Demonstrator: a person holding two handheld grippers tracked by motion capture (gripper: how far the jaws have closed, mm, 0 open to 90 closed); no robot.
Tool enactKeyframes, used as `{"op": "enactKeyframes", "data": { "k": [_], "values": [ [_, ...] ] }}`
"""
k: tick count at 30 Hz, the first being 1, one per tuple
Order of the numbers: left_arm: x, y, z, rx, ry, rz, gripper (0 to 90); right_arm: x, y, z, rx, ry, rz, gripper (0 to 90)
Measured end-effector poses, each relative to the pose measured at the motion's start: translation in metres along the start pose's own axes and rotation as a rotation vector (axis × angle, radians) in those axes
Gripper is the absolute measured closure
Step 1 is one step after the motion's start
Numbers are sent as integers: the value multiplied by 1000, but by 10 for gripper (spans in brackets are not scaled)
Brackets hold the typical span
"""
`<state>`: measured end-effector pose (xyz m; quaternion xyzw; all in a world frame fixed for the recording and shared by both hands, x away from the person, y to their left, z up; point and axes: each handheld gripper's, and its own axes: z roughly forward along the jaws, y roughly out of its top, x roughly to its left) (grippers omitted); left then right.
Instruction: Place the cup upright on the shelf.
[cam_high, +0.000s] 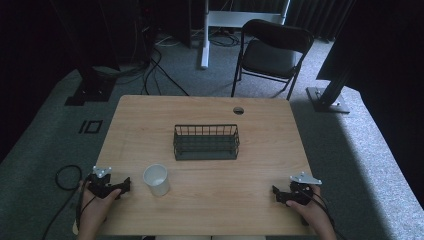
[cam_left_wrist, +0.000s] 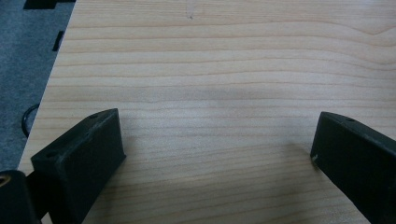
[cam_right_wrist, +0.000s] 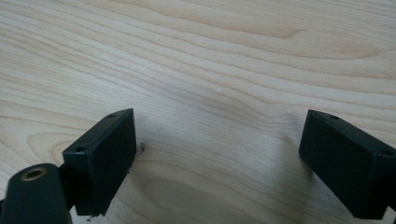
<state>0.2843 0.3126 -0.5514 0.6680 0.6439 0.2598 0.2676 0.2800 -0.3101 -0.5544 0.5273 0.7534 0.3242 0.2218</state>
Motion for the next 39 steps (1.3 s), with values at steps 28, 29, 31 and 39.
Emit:
{"op": "enactKeyframes", "data": {
  "k": [28, 29, 31, 39],
  "values": [
    [2, 1, 1, 2, -14, 17, 25, -2, -1, -1, -1, 22, -23, 105],
    [2, 1, 1, 2, -14, 17, 25, -2, -1, -1, -1, 22, -25, 106],
    [2, 1, 1, 1, -14, 17, 25, -2, 0, 0, 1, 23, -27, 106],
    [2, 1, 1, 2, -14, 17, 25, 3, 8, -2, -18, 31, -45, 106]
  ]
}}
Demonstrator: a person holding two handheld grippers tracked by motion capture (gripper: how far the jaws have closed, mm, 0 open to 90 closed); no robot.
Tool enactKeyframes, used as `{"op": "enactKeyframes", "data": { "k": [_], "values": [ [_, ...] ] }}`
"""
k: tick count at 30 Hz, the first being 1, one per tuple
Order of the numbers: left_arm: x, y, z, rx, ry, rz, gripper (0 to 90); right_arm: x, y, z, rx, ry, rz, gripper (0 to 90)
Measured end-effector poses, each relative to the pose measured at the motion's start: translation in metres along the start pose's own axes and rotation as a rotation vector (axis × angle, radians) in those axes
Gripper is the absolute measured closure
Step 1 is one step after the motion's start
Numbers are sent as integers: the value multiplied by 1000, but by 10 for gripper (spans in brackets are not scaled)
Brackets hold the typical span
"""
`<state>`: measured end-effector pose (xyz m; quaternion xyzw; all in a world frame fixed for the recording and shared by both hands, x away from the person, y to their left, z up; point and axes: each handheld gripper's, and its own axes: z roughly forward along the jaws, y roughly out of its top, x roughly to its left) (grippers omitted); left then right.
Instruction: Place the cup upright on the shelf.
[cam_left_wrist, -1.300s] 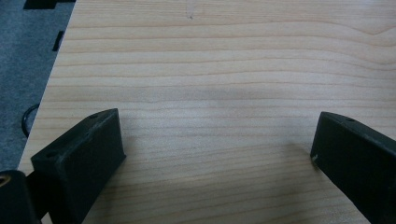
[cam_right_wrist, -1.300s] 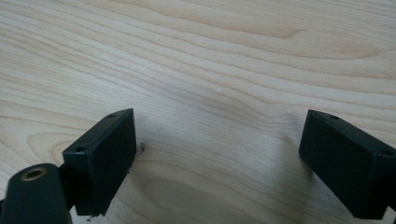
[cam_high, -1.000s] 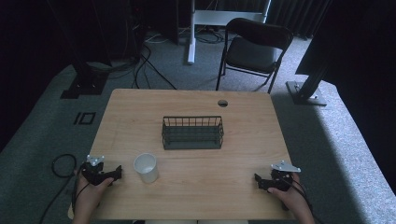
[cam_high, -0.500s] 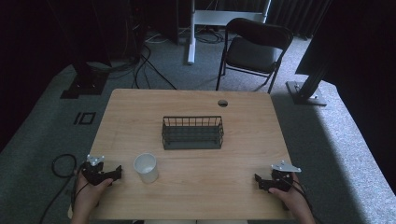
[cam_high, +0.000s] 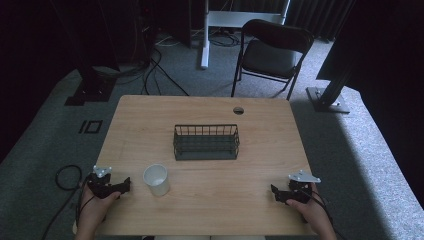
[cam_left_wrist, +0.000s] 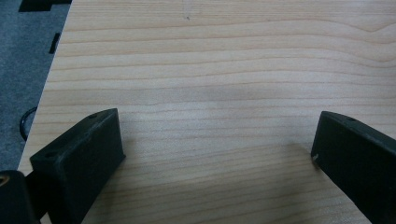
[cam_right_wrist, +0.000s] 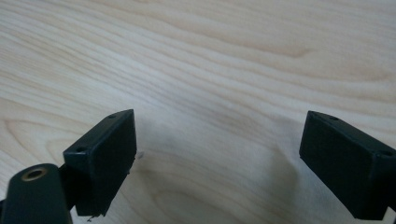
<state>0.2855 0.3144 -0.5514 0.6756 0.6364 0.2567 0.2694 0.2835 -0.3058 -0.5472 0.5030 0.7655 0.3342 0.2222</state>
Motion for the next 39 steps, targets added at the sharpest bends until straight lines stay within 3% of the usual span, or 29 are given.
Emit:
{"op": "enactKeyframes", "data": {
  "k": [12, 29, 39],
  "values": [
    [0, 0, 0, 0, 0, 0, 25, 11, 17, 0, -29, 51, -26, 107],
    [0, 0, 0, 0, 0, 0, 25, 34, 36, 4, -78, 172, -59, 107],
    [0, 0, 0, -1, 0, 0, 25, 49, 43, 7, -102, 217, -119, 107]
  ]
}}
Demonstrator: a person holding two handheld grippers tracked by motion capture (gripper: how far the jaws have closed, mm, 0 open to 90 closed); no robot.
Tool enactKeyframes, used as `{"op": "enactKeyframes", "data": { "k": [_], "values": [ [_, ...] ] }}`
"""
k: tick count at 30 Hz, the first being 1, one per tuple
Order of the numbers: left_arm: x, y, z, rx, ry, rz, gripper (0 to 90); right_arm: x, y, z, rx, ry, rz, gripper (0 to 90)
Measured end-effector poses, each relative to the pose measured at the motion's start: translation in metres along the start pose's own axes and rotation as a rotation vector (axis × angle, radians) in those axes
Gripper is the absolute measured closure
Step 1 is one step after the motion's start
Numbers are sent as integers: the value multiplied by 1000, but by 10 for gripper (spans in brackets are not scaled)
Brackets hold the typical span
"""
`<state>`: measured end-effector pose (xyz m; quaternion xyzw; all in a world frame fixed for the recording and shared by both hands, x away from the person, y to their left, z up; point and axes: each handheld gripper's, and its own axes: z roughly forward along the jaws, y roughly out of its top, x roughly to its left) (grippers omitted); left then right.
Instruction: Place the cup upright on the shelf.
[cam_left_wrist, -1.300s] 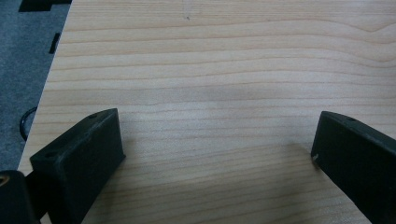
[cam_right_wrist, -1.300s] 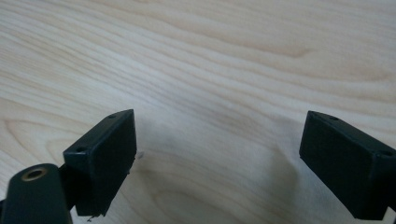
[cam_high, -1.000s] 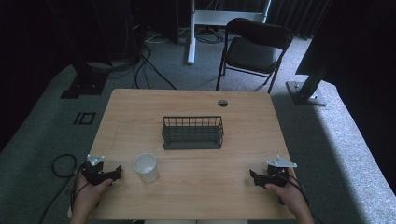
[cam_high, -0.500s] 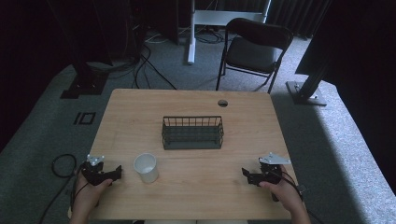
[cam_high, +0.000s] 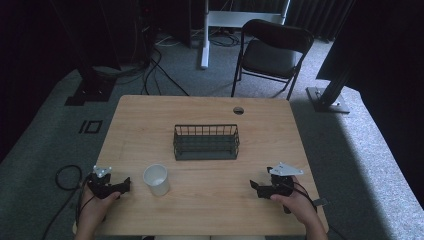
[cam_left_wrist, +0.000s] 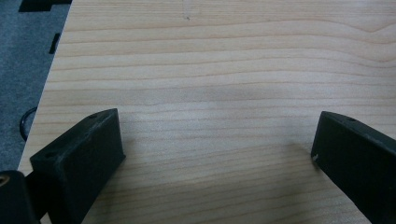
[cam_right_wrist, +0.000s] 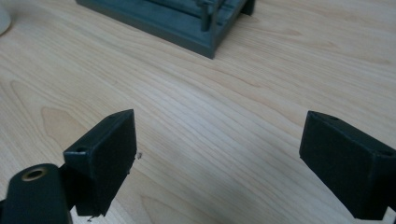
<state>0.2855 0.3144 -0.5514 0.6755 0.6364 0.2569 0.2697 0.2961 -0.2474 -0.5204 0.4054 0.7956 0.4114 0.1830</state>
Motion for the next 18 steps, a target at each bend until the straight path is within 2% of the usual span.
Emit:
{"op": "enactKeyframes", "data": {
  "k": [18],
  "values": [
    [0, 0, 0, 1, 0, 0, 25, 24, 16, 15, -11, 84, -77, 111]
  ]
}}
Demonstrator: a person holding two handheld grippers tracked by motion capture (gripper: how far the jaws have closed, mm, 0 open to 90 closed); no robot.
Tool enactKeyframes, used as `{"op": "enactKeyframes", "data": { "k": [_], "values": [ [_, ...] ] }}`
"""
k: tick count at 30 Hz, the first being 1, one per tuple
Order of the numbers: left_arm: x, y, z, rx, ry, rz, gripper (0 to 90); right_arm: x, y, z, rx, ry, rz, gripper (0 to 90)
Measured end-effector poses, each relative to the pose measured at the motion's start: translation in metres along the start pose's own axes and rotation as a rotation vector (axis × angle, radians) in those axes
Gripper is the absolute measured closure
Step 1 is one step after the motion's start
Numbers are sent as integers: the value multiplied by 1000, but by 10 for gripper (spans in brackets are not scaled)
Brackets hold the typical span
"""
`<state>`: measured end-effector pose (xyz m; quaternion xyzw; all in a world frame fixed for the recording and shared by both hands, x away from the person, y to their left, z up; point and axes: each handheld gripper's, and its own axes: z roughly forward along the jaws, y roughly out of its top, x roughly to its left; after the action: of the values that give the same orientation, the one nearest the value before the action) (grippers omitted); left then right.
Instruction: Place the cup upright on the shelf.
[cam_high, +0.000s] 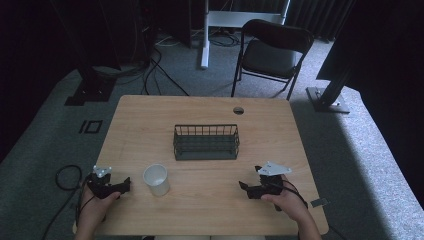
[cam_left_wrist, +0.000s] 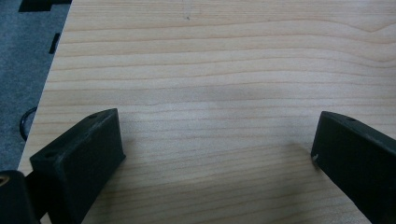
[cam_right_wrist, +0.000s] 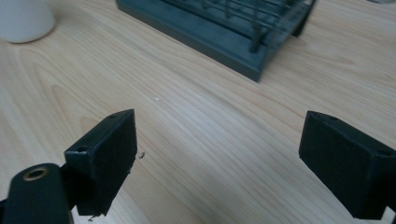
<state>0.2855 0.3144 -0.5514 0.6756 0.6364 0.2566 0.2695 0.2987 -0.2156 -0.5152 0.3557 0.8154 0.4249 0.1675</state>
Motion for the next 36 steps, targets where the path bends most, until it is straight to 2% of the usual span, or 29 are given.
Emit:
{"op": "enactKeyframes", "data": {
  "k": [8, 16, 36],
  "values": [
    [0, 0, 0, 0, 0, 0, 25, 15, 8, 15, 14, 47, -40, 111],
    [0, 0, 0, -1, 0, 0, 25, 27, 15, 27, 12, 94, -45, 111],
    [0, 0, 0, 0, 0, 0, 25, 63, 35, 52, -2, 196, -119, 111]
  ]
}}
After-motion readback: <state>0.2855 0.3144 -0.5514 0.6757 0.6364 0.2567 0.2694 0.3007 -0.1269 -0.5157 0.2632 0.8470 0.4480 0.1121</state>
